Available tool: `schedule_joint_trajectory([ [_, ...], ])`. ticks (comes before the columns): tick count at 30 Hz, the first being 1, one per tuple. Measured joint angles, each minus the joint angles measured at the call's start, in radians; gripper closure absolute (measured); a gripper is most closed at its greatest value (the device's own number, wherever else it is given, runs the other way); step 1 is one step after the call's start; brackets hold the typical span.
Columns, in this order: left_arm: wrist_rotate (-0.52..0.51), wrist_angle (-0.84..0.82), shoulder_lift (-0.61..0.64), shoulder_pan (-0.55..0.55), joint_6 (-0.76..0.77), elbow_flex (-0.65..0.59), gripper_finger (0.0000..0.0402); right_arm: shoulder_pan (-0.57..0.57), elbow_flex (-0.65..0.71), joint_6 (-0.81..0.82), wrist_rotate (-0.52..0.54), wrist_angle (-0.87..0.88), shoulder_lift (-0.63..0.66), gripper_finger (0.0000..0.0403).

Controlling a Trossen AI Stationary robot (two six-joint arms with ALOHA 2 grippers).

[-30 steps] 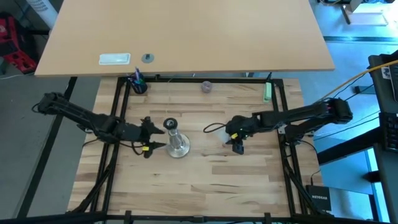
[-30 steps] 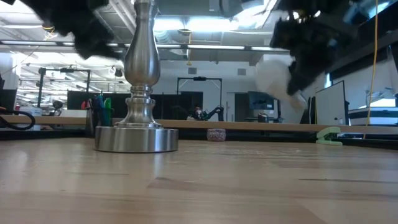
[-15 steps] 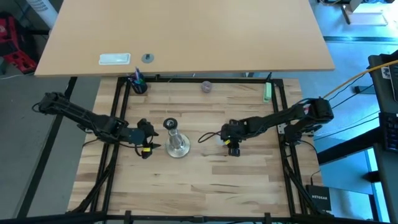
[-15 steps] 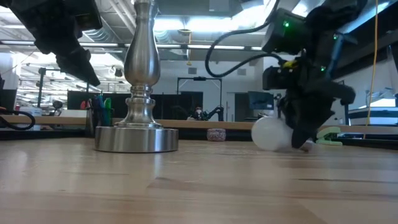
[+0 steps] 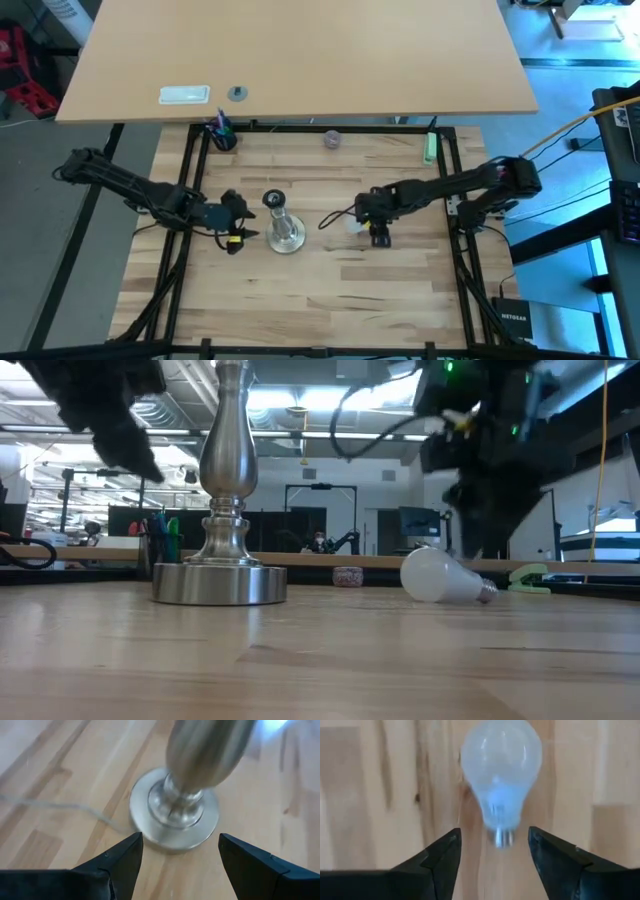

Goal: Screw lightbulb
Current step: Return to Home Position

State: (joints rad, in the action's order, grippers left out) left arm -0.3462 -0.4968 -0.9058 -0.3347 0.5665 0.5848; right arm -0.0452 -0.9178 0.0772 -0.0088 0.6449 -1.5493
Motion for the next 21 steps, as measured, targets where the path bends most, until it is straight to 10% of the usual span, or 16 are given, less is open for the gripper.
schedule_joint_trajectory([
  [7,-0.014,0.026,0.066,0.002,-0.097,0.044,0.0196,0.0,-0.07,0.019,-0.011,0.232,0.197,0.0196],
  [15,-0.042,0.188,0.248,0.003,-0.313,-0.036,0.0361,0.0,0.261,0.015,-0.018,-0.325,0.664,0.0387],
  [21,-0.05,0.133,0.337,0.001,-0.153,-0.054,0.0394,0.0,0.407,0.038,0.016,-0.396,0.903,0.035],
])
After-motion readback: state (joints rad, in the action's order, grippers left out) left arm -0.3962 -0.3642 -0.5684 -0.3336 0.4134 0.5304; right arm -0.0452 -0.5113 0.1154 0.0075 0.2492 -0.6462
